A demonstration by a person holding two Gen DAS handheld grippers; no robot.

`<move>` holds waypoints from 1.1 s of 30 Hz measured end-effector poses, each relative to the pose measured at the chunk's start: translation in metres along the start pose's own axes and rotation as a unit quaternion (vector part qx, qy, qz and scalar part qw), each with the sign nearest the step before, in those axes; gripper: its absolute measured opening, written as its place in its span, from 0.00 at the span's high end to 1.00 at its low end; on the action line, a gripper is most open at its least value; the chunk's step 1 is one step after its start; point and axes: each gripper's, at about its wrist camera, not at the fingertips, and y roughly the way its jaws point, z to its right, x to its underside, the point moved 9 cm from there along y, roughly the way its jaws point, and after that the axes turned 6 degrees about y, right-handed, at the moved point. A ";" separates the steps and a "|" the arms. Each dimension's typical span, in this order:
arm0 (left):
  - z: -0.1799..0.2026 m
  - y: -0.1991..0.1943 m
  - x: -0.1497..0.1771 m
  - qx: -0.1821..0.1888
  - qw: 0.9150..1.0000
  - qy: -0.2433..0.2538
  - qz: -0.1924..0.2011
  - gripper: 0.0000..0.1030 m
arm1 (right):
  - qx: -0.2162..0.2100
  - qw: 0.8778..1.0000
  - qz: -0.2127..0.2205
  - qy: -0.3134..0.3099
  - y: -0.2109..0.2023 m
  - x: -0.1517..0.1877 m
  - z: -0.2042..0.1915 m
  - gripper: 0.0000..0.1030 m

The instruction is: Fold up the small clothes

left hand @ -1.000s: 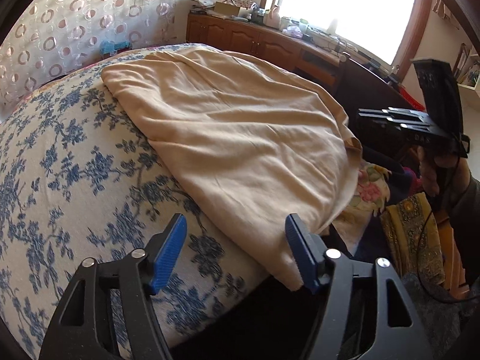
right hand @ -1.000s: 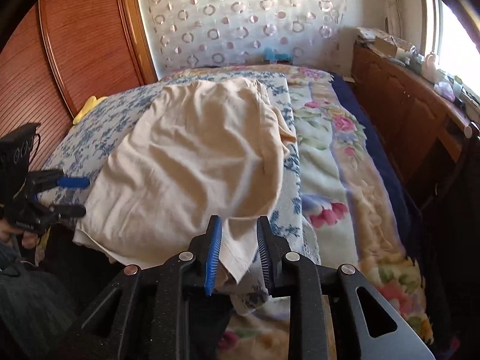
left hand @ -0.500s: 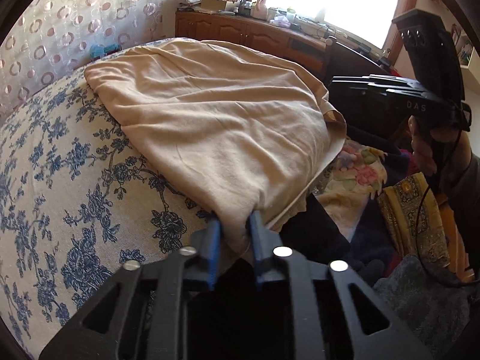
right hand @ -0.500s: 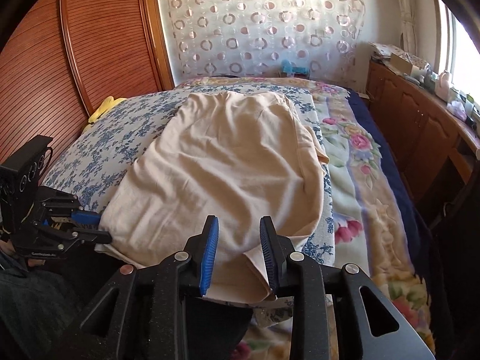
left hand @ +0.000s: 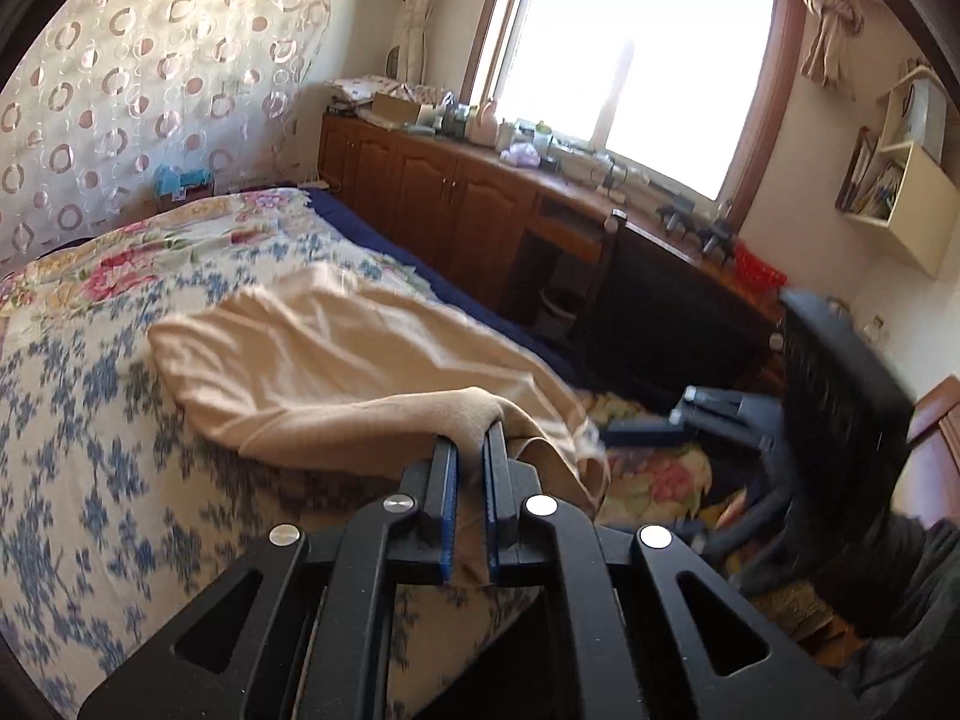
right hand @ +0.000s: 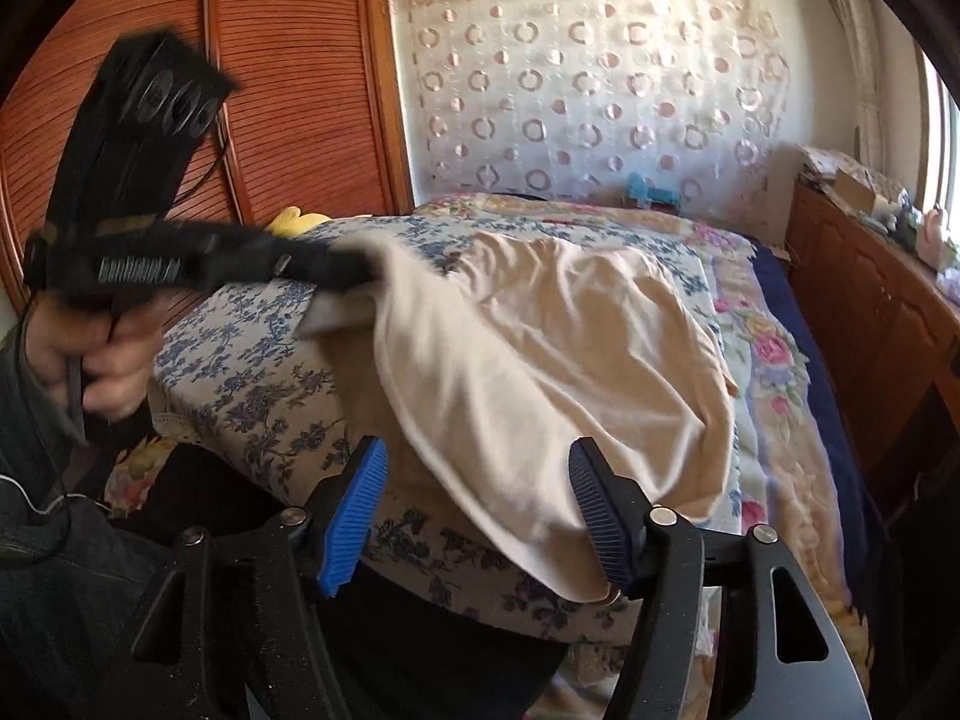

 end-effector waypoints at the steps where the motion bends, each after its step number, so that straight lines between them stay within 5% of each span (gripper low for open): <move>1: -0.001 0.002 -0.007 0.003 1.000 -0.004 0.003 0.92 | 0.004 1.000 0.001 -0.003 0.004 0.001 0.001 0.33; 18: -0.043 0.020 -0.045 -0.012 0.999 -0.037 0.018 0.92 | 0.119 0.988 -0.054 -0.080 0.083 0.026 0.069 0.33; 20: -0.050 0.018 -0.047 -0.011 0.999 -0.043 0.022 0.92 | 0.124 0.987 -0.057 -0.084 0.086 0.022 0.076 0.62; 21: -0.055 0.017 -0.048 -0.011 0.999 -0.045 0.024 0.92 | 0.126 0.987 -0.059 -0.082 0.088 0.017 0.079 0.81; 22: -0.060 0.016 -0.049 -0.012 0.998 -0.049 0.028 0.92 | 0.129 0.986 -0.056 -0.085 0.089 0.009 0.082 0.87; 29: -0.127 0.000 -0.056 -0.041 0.993 -0.094 0.057 0.92 | 0.120 0.985 -0.003 -0.127 0.084 -0.098 0.107 0.90; 33: -0.171 0.003 -0.052 -0.070 0.988 -0.125 0.051 0.92 | 0.101 0.982 -0.012 -0.162 0.131 -0.159 0.109 0.91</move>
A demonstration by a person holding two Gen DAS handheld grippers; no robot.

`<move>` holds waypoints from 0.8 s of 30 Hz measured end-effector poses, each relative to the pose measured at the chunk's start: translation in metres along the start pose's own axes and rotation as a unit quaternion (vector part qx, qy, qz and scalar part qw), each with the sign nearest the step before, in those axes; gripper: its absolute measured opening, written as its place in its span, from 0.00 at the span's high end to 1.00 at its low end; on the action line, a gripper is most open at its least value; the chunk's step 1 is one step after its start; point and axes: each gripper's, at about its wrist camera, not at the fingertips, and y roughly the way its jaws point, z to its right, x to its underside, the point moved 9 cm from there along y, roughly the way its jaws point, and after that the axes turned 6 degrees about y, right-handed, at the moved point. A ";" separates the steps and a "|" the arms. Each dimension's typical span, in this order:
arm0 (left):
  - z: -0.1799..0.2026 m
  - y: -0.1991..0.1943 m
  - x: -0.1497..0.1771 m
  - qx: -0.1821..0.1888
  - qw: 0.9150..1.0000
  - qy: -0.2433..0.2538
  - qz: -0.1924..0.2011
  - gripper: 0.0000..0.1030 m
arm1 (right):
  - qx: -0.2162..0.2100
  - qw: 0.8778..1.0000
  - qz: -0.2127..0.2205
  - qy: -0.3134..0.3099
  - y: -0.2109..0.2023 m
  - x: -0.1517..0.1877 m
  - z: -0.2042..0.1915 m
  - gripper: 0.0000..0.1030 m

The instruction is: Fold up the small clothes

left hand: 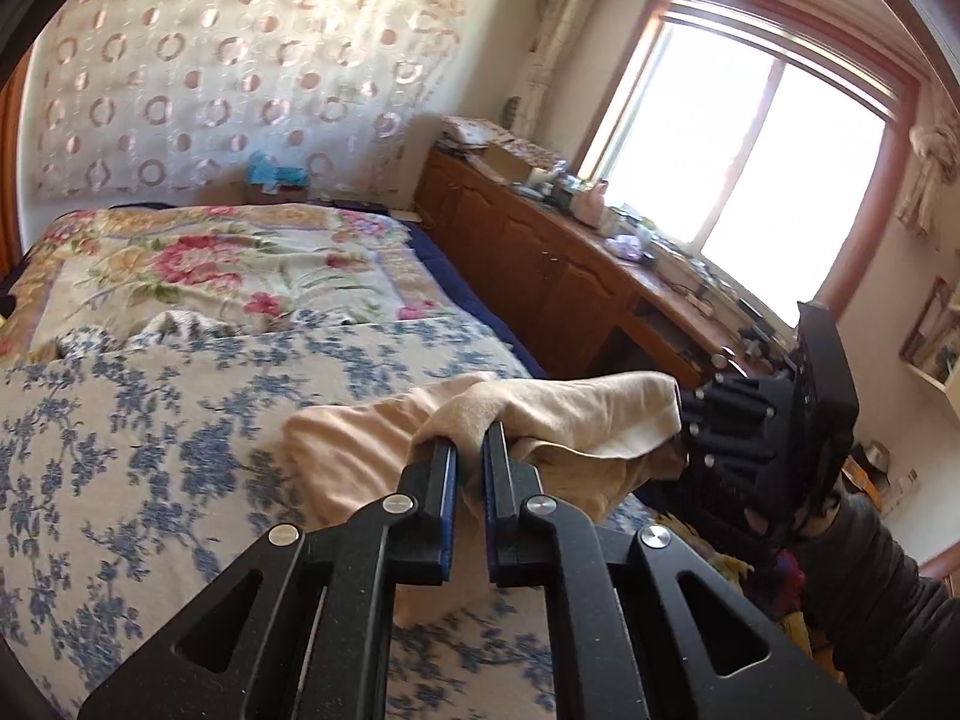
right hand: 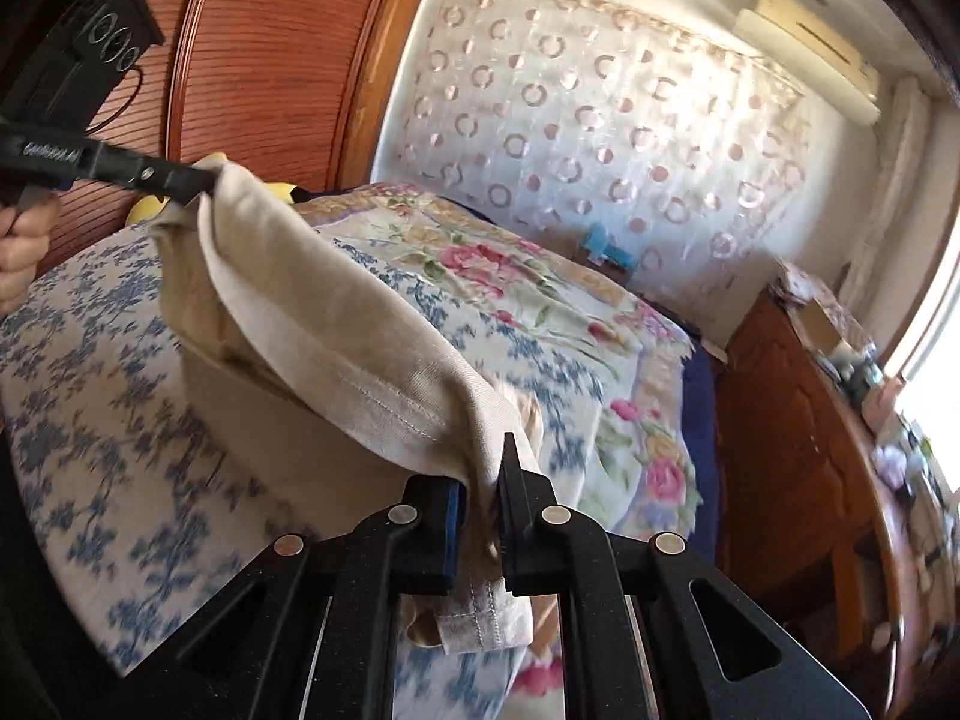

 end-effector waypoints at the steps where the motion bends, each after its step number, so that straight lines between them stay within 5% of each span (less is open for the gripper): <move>1: -0.009 0.004 0.002 -0.009 1.000 -0.002 -0.006 0.92 | -0.005 1.000 -0.004 -0.008 0.015 -0.010 -0.001 0.90; 6: -0.041 0.025 0.015 -0.038 0.999 0.011 -0.035 0.84 | -0.044 0.998 -0.046 -0.003 0.092 -0.032 -0.001 0.90; 8: -0.047 0.026 0.019 -0.053 0.998 0.021 -0.036 0.56 | -0.054 0.997 -0.056 0.008 0.116 -0.035 0.011 0.90; 9: -0.051 0.026 0.019 -0.059 0.997 0.027 -0.031 0.52 | -0.058 0.996 -0.059 0.022 0.125 -0.038 0.015 0.86; 12: -0.054 0.028 0.020 -0.054 0.998 0.026 -0.028 0.28 | -0.055 0.995 -0.057 0.059 0.145 -0.049 0.027 0.62; 15: -0.050 0.046 0.031 -0.041 0.997 0.033 -0.053 0.26 | -0.038 0.993 -0.044 0.100 0.154 -0.061 0.045 0.47; 20: -0.047 0.089 0.062 -0.042 0.990 0.066 -0.121 0.26 | 0.012 0.991 -0.029 0.127 0.142 -0.069 0.066 0.46; 24: -0.068 0.108 0.057 -0.063 0.989 0.046 -0.127 0.26 | 0.058 0.990 -0.022 0.126 0.121 -0.056 0.068 0.45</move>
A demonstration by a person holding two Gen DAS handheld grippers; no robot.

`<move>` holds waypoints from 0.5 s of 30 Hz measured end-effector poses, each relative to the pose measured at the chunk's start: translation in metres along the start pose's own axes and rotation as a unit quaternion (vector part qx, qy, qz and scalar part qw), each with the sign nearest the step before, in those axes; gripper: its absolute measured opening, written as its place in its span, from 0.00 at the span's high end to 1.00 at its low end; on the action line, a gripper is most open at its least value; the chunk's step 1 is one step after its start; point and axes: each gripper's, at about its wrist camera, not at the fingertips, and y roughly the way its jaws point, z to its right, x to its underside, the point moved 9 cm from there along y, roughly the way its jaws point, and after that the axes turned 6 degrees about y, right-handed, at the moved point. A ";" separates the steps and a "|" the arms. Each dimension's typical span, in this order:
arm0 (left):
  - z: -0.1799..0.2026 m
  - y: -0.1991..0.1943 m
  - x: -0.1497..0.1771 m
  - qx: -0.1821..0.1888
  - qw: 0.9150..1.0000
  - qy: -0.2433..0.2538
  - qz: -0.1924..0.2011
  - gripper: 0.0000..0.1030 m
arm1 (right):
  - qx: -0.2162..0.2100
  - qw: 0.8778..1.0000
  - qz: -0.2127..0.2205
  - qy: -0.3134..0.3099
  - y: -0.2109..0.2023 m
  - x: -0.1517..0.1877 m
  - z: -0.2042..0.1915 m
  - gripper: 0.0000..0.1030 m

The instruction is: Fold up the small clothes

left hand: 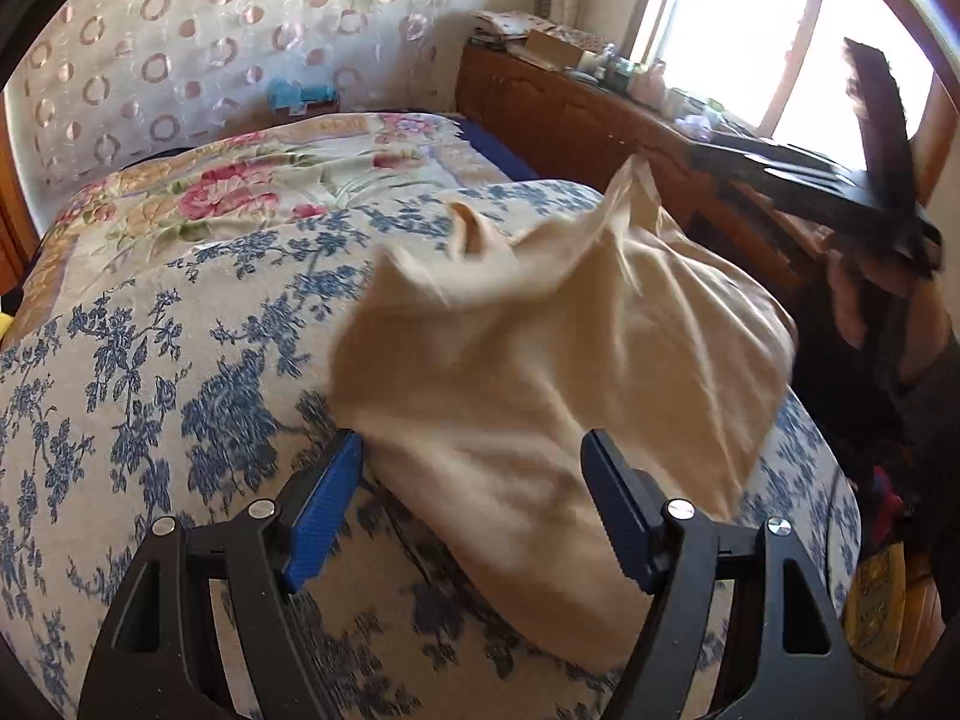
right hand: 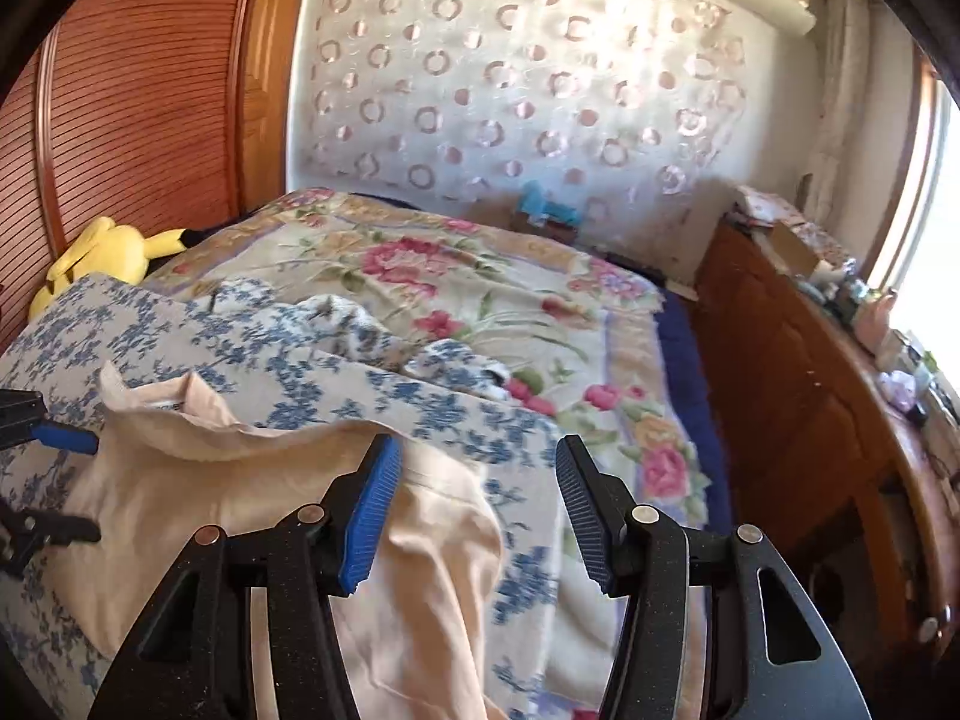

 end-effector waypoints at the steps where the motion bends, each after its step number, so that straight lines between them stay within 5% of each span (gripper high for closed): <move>1: -0.005 0.002 -0.004 -0.006 1.000 -0.006 0.001 0.26 | -0.001 1.000 0.000 0.002 -0.009 0.004 -0.003 0.45; 4: -0.021 0.004 -0.014 -0.028 0.999 -0.018 0.007 0.26 | -0.018 1.000 -0.009 0.007 -0.018 0.018 -0.009 0.45; 8: -0.046 0.004 -0.017 -0.082 0.996 -0.024 0.020 0.26 | -0.075 0.993 -0.083 0.032 -0.001 0.055 -0.029 0.41; 15: -0.063 -0.002 -0.005 -0.065 0.995 -0.073 0.024 0.26 | -0.096 0.984 -0.127 0.076 0.021 0.082 -0.034 0.38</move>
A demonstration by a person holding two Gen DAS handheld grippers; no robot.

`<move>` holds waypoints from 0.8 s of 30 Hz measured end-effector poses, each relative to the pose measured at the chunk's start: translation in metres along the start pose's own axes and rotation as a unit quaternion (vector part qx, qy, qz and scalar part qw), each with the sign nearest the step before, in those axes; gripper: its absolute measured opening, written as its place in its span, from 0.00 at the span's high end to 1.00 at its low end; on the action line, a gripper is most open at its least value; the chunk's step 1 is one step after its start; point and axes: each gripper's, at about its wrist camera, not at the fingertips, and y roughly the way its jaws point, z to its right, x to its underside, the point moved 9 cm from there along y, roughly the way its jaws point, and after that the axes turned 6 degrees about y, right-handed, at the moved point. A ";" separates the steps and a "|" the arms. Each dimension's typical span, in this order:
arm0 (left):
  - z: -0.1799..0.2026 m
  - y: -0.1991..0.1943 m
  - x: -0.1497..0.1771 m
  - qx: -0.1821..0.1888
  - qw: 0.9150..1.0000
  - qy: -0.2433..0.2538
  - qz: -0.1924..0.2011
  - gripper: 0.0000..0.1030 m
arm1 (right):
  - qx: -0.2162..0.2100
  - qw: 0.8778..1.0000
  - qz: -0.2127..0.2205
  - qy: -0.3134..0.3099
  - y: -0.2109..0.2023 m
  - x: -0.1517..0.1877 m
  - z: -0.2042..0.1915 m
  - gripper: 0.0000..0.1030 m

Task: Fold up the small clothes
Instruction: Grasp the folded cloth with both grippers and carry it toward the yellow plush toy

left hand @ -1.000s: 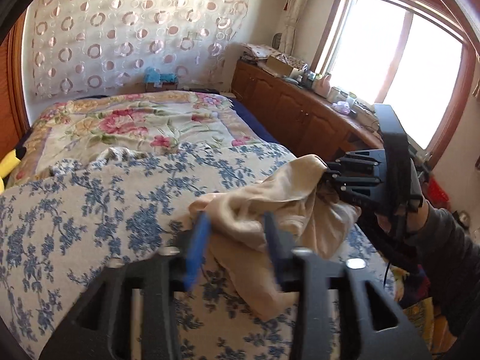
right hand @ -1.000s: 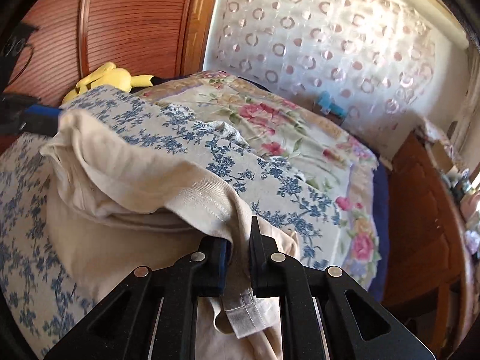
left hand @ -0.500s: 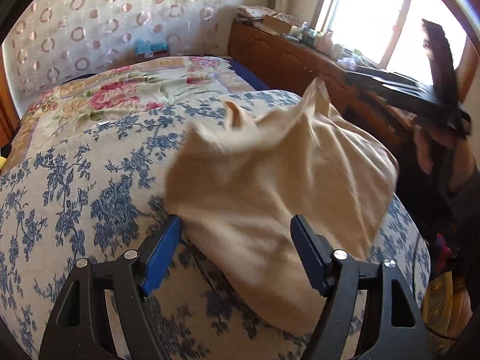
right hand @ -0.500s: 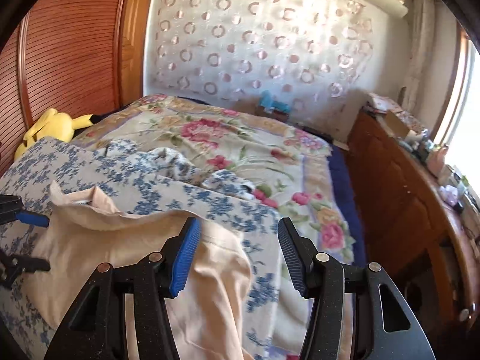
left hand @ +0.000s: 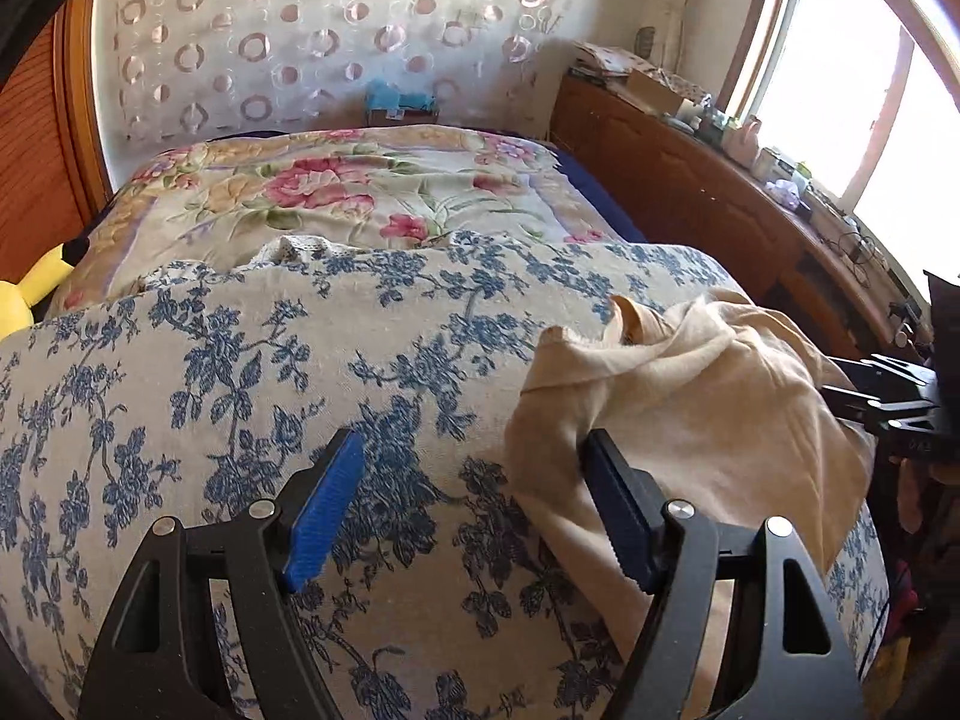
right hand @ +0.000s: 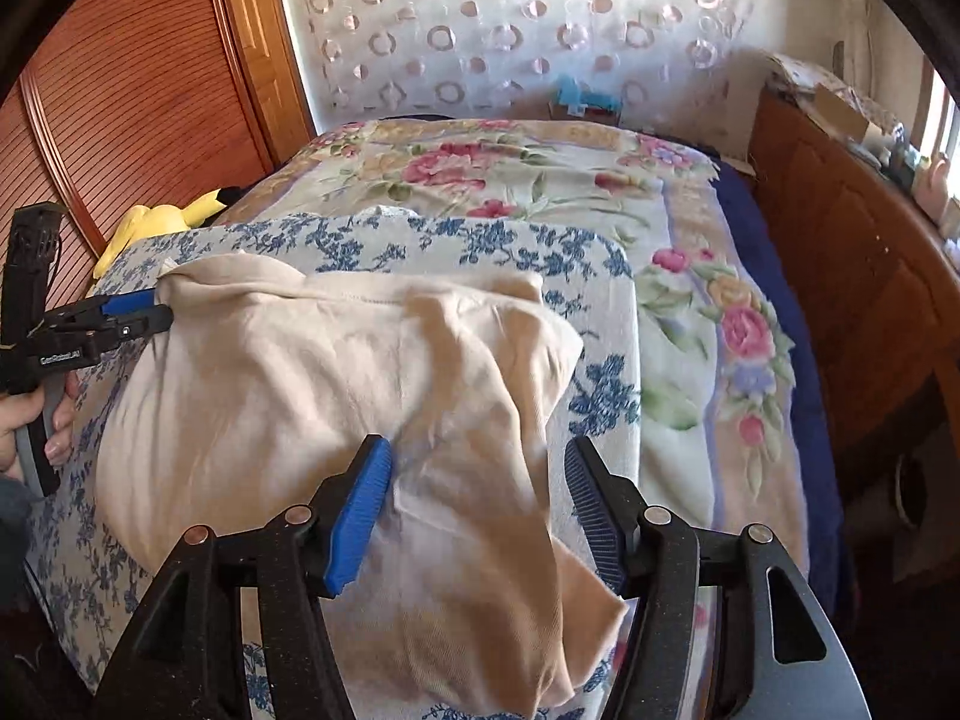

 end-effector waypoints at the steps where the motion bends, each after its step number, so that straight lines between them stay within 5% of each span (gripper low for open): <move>1: 0.001 -0.001 0.002 0.007 1.000 0.000 -0.001 0.26 | 0.000 1.000 -0.003 0.002 0.004 0.000 0.000 0.37; 7: 0.030 -0.006 0.019 0.076 0.997 -0.010 -0.023 0.27 | -0.020 0.999 -0.030 0.022 -0.001 -0.006 0.015 0.36; 14: 0.059 0.002 0.026 0.110 0.993 -0.013 -0.039 0.43 | -0.045 0.998 -0.034 0.032 0.002 -0.003 0.021 0.38; 19: 0.071 0.004 0.029 0.138 0.989 -0.020 -0.050 0.88 | -0.082 0.995 -0.046 0.017 0.001 0.000 0.011 0.79; 24: 0.073 -0.025 0.015 0.175 0.984 -0.024 -0.011 0.90 | -0.065 0.998 -0.009 -0.017 -0.021 -0.011 0.006 0.87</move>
